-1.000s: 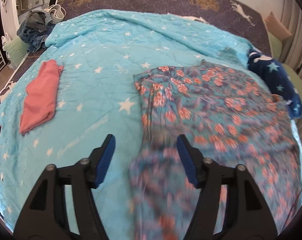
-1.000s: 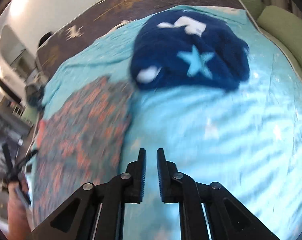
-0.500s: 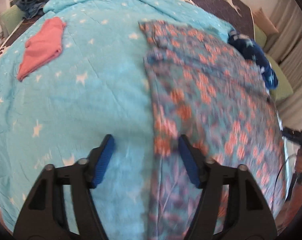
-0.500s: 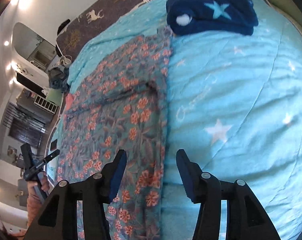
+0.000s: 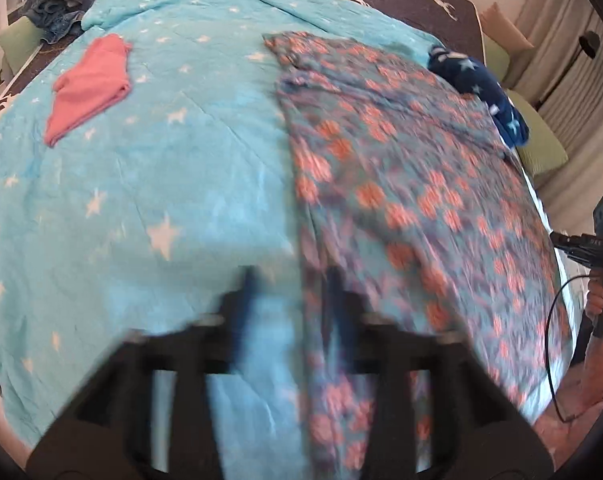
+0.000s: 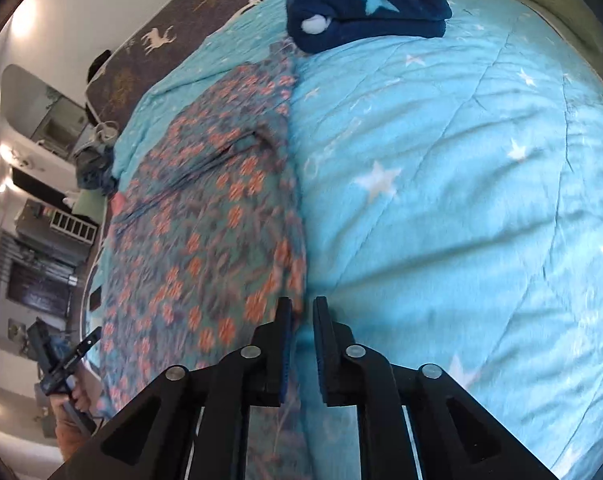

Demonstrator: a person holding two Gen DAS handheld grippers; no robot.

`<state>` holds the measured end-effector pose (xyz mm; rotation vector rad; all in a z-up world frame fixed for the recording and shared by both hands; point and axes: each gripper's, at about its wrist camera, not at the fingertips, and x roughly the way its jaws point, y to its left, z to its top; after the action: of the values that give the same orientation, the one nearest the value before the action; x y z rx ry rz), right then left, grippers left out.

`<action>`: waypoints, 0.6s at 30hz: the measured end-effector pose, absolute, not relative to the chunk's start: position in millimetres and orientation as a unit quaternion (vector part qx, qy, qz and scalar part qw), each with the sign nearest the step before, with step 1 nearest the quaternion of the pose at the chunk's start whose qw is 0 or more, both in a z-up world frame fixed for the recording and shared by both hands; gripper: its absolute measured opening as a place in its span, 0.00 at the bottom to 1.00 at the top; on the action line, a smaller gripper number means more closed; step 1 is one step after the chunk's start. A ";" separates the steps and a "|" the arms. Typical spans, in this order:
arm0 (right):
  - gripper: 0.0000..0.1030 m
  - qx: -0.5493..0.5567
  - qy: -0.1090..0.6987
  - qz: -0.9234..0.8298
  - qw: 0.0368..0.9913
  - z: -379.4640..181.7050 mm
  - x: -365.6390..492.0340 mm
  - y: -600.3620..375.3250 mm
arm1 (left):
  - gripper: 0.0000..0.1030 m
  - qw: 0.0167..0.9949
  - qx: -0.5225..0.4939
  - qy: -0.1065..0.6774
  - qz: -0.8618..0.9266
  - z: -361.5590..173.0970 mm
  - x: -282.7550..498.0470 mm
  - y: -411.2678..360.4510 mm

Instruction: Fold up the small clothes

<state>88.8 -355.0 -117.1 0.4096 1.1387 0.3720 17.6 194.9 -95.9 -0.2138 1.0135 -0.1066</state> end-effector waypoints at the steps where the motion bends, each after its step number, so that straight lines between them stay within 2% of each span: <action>1: 0.18 0.195 0.533 0.179 0.804 -118.5 80.0 -356.4 | 0.55 0.868 -0.096 0.485 -0.051 -96.9 10.8 191.8; 4: 0.20 0.200 0.538 0.190 0.797 -120.0 55.9 -363.8 | 0.55 0.869 -0.098 0.483 -0.054 -98.6 -6.3 190.4; 8: 0.22 0.192 0.542 0.201 0.793 -119.7 25.0 -364.1 | 0.55 0.864 -0.148 0.478 -0.059 -96.5 -25.7 196.8; 12: 0.27 0.196 0.544 0.207 0.789 -119.9 -6.6 -363.9 | 0.55 0.856 -0.184 0.477 -0.073 -96.8 -48.0 199.2; 18: 0.30 0.192 0.557 0.204 0.782 -129.9 -43.5 -366.5 | 0.55 0.855 -0.186 0.479 -0.073 -101.5 -77.4 195.3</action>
<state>-43.5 -366.5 -129.9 0.4136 1.2028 0.4396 -77.4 195.3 -101.5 -0.3906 1.0078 -0.1539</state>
